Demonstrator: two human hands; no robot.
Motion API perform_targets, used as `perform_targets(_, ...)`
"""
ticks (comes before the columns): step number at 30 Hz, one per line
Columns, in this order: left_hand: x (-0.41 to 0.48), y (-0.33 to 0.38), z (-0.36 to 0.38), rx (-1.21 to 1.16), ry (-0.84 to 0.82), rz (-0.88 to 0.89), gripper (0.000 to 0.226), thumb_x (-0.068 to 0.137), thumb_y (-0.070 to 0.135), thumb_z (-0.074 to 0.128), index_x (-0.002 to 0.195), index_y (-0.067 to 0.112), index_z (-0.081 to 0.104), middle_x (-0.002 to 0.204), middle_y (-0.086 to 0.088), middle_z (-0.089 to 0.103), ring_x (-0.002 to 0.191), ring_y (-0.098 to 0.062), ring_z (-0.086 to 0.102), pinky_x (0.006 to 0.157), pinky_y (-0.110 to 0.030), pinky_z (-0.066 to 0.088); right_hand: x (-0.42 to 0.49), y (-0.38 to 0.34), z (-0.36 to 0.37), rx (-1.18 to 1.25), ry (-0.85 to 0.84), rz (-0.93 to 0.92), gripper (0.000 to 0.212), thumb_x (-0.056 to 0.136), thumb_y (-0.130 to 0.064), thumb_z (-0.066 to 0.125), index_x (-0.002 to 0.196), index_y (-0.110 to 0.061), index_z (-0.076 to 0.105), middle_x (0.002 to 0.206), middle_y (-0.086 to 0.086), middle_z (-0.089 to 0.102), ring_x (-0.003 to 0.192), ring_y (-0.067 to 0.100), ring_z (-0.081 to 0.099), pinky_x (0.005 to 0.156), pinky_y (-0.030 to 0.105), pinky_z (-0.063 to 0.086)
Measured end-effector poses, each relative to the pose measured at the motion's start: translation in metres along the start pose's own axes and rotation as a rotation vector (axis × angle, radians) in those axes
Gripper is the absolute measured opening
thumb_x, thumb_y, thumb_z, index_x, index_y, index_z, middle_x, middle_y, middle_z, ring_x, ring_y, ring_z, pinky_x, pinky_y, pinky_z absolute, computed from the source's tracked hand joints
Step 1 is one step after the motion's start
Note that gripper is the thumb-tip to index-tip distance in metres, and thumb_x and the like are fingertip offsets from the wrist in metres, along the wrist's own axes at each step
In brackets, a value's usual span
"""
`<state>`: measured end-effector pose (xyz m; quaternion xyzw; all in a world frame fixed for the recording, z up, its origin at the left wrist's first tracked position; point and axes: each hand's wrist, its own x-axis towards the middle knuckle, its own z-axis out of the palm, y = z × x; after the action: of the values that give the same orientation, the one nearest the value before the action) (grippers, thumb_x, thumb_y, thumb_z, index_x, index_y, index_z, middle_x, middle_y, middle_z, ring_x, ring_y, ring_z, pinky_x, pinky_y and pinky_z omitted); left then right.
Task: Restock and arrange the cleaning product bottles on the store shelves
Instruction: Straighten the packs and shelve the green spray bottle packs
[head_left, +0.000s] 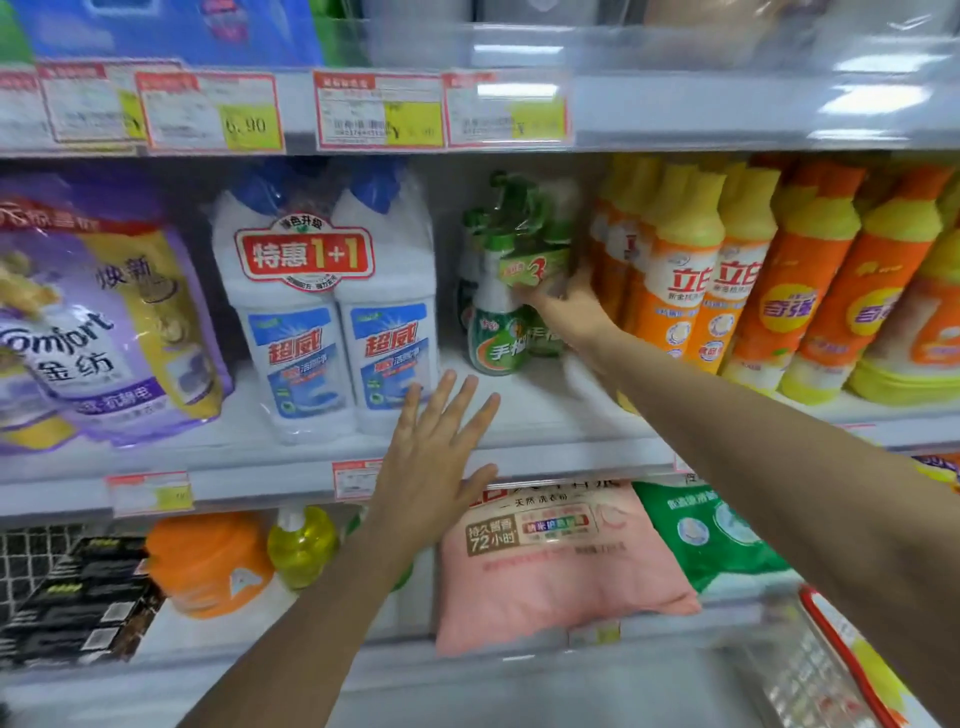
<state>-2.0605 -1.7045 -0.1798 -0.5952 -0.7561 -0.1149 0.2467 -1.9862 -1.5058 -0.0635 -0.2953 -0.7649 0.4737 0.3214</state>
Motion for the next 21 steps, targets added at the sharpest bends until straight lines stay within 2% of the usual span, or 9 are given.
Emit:
perform_targets(1,0.0,-0.001,0.001,-0.003,0.009,0.003,0.067,0.092,0.052,0.037,0.152,0.021,0.035,0.159,-0.008,0.031,0.149,-0.029,0.021,0.12,-0.05,0.0,0.001,0.003,0.003,-0.04,0.053,-0.009,0.079,0.089,-0.032,0.072,0.15,-0.011,0.025,0.141,0.002,0.045,0.133,0.018,0.042,0.112,0.025,0.029)
perform_targets(3,-0.001,-0.003,0.004,-0.016,0.026,0.01,0.066,0.093,0.052,0.037,0.152,0.021,0.034,0.159,-0.008,0.03,0.15,-0.028,0.02,0.12,-0.051,0.002,0.001,0.009,0.008,-0.211,0.166,-0.023,0.084,0.081,-0.055,0.072,0.145,-0.015,0.034,0.139,0.008,0.048,0.131,0.028,0.045,0.114,0.042,0.034)
perform_targets(4,-0.001,-0.003,0.006,-0.02,0.031,0.011,0.066,0.094,0.052,0.036,0.152,0.021,0.034,0.159,-0.007,0.03,0.15,-0.028,0.019,0.12,-0.052,0.003,0.001,0.013,0.009,-0.31,0.203,-0.014,0.084,0.081,-0.06,0.069,0.143,-0.015,0.035,0.137,0.012,0.047,0.129,0.033,0.044,0.112,0.047,0.035)
perform_targets(8,-0.001,-0.003,0.008,-0.016,0.035,0.01,0.065,0.094,0.053,0.035,0.151,0.02,0.036,0.159,-0.007,0.031,0.15,-0.028,0.02,0.119,-0.054,0.007,-0.011,0.014,0.013,-0.484,0.205,-0.085,0.073,0.086,-0.056,0.066,0.136,-0.01,0.041,0.135,0.018,0.042,0.128,0.038,0.038,0.106,0.045,0.034)
perform_targets(13,-0.003,-0.003,0.003,-0.091,0.009,0.01,0.066,0.094,0.049,0.036,0.151,0.016,0.036,0.159,-0.006,0.03,0.151,-0.025,0.016,0.121,-0.051,0.003,-0.023,0.008,0.006,-0.274,0.123,-0.137,0.063,0.08,-0.042,0.079,0.127,-0.012,0.049,0.127,0.007,0.063,0.114,0.026,0.06,0.096,0.044,0.052)
perform_targets(17,-0.009,-0.004,-0.009,-0.243,0.021,0.032,0.062,0.095,0.042,0.038,0.149,0.013,0.039,0.159,-0.003,0.031,0.152,-0.021,0.011,0.121,-0.052,0.009,-0.051,0.021,-0.008,-0.113,0.216,-0.208,0.055,0.079,-0.037,0.08,0.124,-0.015,0.057,0.116,-0.002,0.07,0.106,0.015,0.065,0.091,0.044,0.055)
perform_targets(19,-0.011,-0.002,-0.016,-0.294,0.073,0.031,0.058,0.095,0.039,0.041,0.146,0.014,0.044,0.158,-0.003,0.032,0.151,-0.02,0.013,0.12,-0.052,0.014,-0.068,0.023,-0.014,-0.031,0.232,-0.286,0.05,0.082,-0.032,0.079,0.123,-0.014,0.057,0.113,-0.005,0.069,0.104,0.009,0.065,0.089,0.042,0.056)
perform_targets(21,-0.011,0.001,-0.024,-0.354,0.151,-0.024,0.057,0.094,0.039,0.042,0.146,0.015,0.043,0.158,-0.002,0.032,0.151,-0.018,0.015,0.12,-0.05,0.017,-0.078,0.02,-0.024,0.064,0.239,-0.377,0.047,0.085,-0.026,0.077,0.124,-0.011,0.055,0.116,-0.002,0.068,0.107,0.011,0.065,0.091,0.045,0.055)
